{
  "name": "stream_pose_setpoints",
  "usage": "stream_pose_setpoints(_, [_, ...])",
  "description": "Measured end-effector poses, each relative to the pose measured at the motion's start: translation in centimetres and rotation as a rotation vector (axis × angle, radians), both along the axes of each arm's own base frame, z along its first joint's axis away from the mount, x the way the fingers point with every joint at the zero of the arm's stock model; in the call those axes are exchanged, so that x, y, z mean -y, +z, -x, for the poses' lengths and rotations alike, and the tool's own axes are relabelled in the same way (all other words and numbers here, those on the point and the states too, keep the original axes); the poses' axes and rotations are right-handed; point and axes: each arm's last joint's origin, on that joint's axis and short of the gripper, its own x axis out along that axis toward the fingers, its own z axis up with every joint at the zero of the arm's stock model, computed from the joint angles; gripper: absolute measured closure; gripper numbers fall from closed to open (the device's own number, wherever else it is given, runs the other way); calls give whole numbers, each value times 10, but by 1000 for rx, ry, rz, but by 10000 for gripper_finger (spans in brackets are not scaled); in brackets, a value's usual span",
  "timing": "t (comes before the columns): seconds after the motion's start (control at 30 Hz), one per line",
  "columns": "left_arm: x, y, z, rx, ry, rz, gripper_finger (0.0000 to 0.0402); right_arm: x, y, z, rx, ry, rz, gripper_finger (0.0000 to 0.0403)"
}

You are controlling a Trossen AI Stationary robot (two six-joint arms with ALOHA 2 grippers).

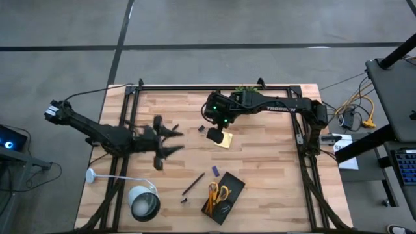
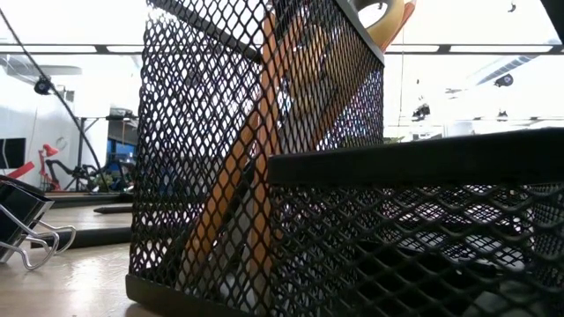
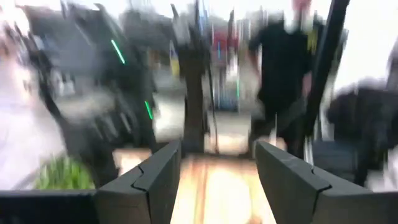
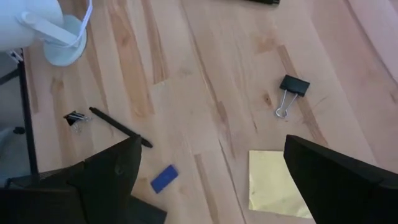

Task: Pick and place office supplies into organizer
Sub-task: Put the sticky note into the desk organizer

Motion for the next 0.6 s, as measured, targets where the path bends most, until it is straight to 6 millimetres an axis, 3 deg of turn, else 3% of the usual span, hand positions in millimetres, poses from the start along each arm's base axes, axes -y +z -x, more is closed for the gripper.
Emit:
stream_pose_setpoints(0.2, [-14, -28, 32, 276, -12, -21, 210, 0, 0, 0, 4, 35, 23, 28])
stream_pose_setpoints(0.37, [-24, -72, 54, 284, -4, -16, 210, 0, 0, -1, 13, 35, 24, 28])
stream_pose_setpoints(0.6, [-31, -94, 71, 333, -4, 20, 210, 0, 1, -2, 21, 21, 17, 28])
